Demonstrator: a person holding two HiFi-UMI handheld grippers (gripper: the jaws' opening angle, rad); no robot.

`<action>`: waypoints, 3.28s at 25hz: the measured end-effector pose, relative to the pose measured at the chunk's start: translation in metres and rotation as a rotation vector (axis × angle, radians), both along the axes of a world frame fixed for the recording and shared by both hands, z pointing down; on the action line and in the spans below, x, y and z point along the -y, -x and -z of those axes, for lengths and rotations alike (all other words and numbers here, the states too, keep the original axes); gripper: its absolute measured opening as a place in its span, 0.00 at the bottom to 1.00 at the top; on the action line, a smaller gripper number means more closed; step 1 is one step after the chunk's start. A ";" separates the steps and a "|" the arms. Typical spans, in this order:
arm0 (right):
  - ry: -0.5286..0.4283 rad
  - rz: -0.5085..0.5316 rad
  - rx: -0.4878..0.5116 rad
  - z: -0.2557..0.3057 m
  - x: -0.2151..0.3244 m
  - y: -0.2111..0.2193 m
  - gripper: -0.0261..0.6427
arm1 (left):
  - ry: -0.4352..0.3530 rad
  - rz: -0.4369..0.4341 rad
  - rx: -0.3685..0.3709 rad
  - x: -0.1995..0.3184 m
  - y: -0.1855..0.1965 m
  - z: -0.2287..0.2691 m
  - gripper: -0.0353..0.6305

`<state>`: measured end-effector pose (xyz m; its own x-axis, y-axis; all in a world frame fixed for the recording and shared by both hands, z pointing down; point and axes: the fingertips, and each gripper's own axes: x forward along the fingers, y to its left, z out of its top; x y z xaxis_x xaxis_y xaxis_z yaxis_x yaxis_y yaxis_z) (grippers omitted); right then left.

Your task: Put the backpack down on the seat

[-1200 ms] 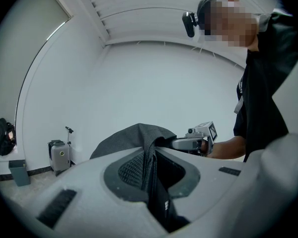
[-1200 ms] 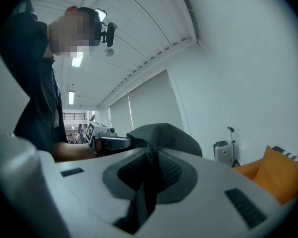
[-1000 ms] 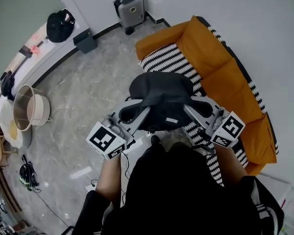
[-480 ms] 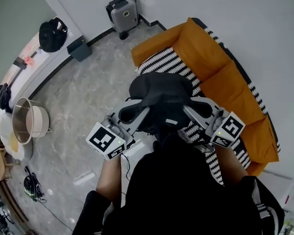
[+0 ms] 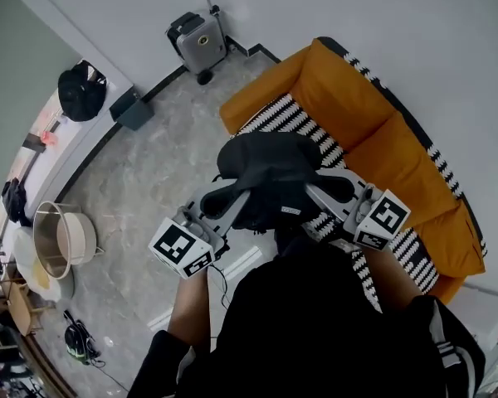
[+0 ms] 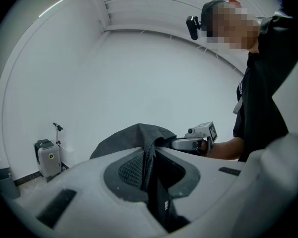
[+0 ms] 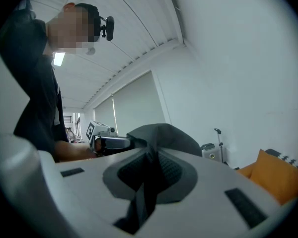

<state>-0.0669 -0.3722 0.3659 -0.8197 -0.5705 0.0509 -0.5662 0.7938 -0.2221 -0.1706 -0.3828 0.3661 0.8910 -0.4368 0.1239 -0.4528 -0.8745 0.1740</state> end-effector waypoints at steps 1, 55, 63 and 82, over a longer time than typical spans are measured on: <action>0.006 -0.006 0.003 -0.001 0.008 -0.003 0.10 | 0.006 -0.008 0.004 0.010 -0.003 -0.001 0.12; 0.288 -0.708 -0.100 -0.175 0.325 -0.125 0.10 | 0.270 -0.542 0.081 0.370 -0.138 -0.180 0.12; 0.301 -0.639 -0.095 -0.224 0.340 -0.155 0.10 | 0.300 -0.478 0.125 0.375 -0.162 -0.227 0.12; 0.333 -0.609 -0.075 -0.274 0.390 -0.195 0.10 | 0.296 -0.336 0.141 0.429 -0.202 -0.278 0.13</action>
